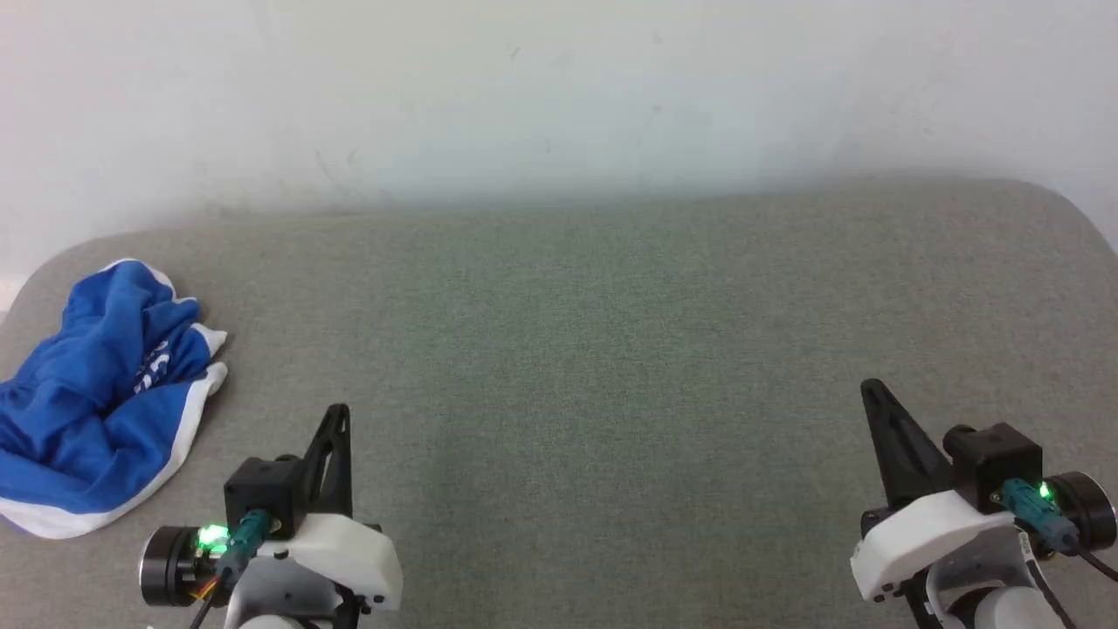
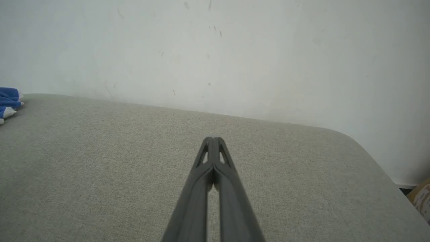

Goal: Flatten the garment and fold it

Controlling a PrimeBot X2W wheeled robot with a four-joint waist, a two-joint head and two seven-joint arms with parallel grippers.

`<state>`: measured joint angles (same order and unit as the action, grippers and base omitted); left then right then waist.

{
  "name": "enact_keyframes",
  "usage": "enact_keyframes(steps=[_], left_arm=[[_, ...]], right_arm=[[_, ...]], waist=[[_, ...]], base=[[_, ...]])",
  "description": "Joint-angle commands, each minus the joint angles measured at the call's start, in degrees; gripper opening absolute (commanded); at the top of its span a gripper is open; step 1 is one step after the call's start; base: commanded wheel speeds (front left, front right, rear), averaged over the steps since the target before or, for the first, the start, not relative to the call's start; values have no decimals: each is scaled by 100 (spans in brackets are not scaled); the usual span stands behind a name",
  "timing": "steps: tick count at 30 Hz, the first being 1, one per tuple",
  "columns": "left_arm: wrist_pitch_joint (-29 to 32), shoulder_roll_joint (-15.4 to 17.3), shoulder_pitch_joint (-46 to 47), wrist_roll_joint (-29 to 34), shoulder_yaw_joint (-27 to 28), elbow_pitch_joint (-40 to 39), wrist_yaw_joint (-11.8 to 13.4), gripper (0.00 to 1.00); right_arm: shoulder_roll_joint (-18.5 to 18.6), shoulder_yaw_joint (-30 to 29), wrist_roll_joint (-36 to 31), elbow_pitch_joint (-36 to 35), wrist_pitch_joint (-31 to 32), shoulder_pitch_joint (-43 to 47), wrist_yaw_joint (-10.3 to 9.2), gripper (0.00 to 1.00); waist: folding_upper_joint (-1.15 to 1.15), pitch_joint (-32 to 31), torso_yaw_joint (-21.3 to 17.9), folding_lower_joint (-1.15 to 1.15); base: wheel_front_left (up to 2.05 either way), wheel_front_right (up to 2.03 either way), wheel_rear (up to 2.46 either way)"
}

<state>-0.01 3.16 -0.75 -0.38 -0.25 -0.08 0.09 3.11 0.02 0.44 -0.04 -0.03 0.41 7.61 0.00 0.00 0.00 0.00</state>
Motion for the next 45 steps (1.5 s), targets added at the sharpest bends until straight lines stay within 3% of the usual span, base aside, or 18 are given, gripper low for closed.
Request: enact_keyframes(steps=[1, 20, 21, 45], left_arm=[[1, -28, 75, 38, 25, 8, -9, 0], [1, -28, 75, 38, 25, 8, -9, 0], [0, 0, 0, 0, 0, 0, 0, 100], [-252, 14, 93, -3, -149, -25, 301, 100]], right_arm=[[-24, -2, -44, 4, 3, -41, -12, 0], [-24, -2, -44, 4, 3, -41, -12, 0], [0, 0, 0, 0, 0, 0, 0, 100], [1, -253, 149, -162, -251, 3, -2, 100]], waist=[[0, 0, 0, 0], [0, 0, 0, 0], [0, 0, 0, 0], [0, 75, 167, 0]], base=[[0, 0, 0], [0, 0, 0], [0, 0, 0], [0, 0, 0]])
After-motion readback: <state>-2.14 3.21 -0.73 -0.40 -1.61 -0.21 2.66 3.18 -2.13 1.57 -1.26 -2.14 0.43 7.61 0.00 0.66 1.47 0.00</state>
